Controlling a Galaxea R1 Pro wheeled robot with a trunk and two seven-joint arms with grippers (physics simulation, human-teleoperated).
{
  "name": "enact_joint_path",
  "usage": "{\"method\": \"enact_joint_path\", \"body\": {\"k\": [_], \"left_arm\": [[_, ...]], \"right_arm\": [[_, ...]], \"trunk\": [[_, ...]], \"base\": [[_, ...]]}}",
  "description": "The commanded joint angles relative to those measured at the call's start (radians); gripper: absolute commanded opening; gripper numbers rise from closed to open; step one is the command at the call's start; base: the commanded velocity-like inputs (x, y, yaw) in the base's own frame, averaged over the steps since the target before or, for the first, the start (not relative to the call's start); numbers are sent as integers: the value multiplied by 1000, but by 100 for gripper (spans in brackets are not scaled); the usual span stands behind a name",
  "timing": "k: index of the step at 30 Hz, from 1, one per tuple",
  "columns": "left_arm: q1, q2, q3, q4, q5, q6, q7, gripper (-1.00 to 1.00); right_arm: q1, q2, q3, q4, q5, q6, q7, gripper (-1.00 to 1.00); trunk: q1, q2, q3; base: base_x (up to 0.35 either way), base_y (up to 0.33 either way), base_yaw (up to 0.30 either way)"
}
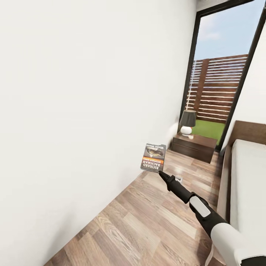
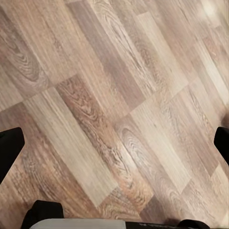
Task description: In the bedroom, move the book from the bed onto either nightstand, and place the two sandals side by side next to the bed.
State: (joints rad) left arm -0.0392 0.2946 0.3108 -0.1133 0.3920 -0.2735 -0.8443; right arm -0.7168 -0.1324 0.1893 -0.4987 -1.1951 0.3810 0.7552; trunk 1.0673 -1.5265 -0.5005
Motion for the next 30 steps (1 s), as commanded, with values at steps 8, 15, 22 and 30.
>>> {"method": "enact_joint_path", "body": {"k": [8,15,22,30], "left_arm": [[-1,1,2,1,-4,-6,0,100],[-1,1,2,1,-4,-6,2,100],[-1,2,2,1,-4,-5,2,100],[-1,4,2,1,-4,-5,2,100]], "right_arm": [[-1,-1,4,0,-15,7,2,-100],[-1,0,4,0,-15,7,2,-100],[-1,0,4,0,-16,7,2,-100],[-1,0,4,0,-17,7,3,-100]], "trunk": [[0,-1,-1],[0,-1,-1],[0,-1,-1],[0,-1,-1]], "base": [[2,1,-148],[0,1,-145],[49,61,-145],[92,105,-145]]}}
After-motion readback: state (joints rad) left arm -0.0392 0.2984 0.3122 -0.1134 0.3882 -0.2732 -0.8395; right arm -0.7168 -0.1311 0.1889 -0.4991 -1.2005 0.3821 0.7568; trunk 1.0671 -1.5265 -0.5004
